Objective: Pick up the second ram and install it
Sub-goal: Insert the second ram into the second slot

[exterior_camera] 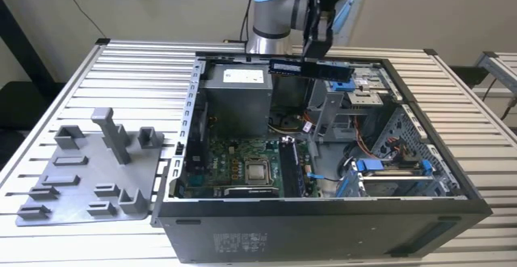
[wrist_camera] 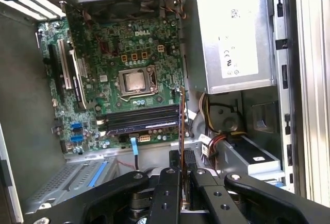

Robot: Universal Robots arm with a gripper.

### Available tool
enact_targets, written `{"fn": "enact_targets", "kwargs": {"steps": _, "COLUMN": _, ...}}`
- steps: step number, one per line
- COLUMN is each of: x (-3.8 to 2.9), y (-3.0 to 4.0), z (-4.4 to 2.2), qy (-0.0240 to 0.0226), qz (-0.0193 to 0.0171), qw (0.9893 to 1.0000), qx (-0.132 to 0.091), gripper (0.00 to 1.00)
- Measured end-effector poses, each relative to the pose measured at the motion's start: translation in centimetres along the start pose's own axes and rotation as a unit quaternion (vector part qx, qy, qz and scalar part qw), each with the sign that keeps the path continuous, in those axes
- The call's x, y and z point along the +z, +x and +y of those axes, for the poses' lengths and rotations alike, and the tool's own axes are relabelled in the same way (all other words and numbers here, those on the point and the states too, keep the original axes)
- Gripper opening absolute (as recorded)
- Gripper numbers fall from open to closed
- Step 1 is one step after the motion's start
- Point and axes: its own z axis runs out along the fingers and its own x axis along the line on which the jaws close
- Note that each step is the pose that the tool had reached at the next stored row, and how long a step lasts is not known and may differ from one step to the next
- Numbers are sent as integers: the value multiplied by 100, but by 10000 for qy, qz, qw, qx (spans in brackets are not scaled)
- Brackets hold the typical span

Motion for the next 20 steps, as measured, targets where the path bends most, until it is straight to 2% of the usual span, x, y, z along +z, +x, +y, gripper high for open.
{"fn": "enact_targets", "kwargs": {"steps": 9, "x": 14, "y": 1, "z": 0, "qy": 13, "qz": 4, "qw": 9995, "qx": 329, "gripper": 14}}
{"fn": "enact_targets", "kwargs": {"steps": 17, "x": 18, "y": 1, "z": 0, "qy": 16, "qz": 5, "qw": 9991, "qx": 422, "gripper": 14}}
{"fn": "enact_targets", "kwargs": {"steps": 20, "x": 20, "y": 1, "z": 0, "qy": 20, "qz": 6, "qw": 9986, "qx": 527, "gripper": 14}}
